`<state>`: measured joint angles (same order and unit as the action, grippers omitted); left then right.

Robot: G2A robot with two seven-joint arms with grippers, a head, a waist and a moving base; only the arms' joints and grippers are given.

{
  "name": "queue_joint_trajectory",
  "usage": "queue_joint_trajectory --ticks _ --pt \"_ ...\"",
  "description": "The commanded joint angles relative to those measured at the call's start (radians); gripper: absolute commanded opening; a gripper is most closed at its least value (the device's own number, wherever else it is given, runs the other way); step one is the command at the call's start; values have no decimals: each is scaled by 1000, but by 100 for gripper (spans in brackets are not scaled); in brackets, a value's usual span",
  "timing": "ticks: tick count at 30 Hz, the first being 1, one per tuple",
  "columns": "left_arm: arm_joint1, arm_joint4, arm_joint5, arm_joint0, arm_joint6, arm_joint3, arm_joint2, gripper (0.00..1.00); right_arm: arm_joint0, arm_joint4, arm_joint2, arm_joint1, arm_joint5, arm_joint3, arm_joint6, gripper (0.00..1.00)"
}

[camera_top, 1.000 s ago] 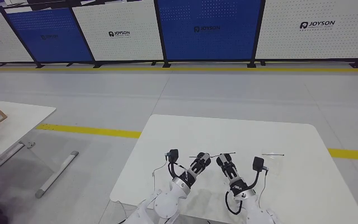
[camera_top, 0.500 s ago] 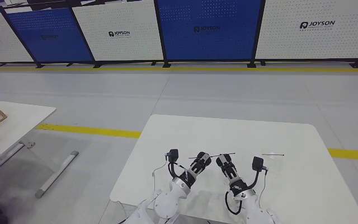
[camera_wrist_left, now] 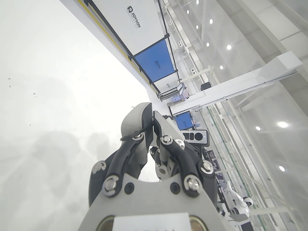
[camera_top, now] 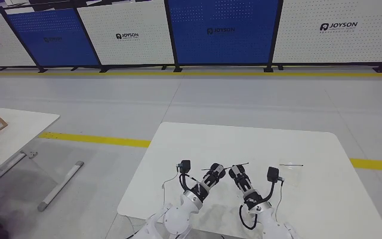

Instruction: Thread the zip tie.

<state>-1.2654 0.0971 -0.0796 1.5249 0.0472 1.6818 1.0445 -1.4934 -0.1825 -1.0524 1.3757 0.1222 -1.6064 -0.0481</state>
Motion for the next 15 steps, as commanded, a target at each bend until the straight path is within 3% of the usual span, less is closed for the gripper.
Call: queue_joint_trajectory --ticks 1,2,3,6,15 --pt "0 2 4 -1 0 -1 0 0 0 1 -1 0 -1 -1 -3 0" --pt "-1 2 8 -1 -1 -3 0 0 1 -3 -2 0 -2 -2 -2 0" --pt "-1 2 12 -4 -4 -6 -2 0 -1 -9 -3 0 -3 -3 8 11" --pt "-3 -2 23 -12 -7 -16 -4 0 -4 -5 -4 1 2 -5 10 23" --pt "-4 -2 20 -17 -10 -20 -4 0 -16 -4 -14 1 11 -17 17 24"
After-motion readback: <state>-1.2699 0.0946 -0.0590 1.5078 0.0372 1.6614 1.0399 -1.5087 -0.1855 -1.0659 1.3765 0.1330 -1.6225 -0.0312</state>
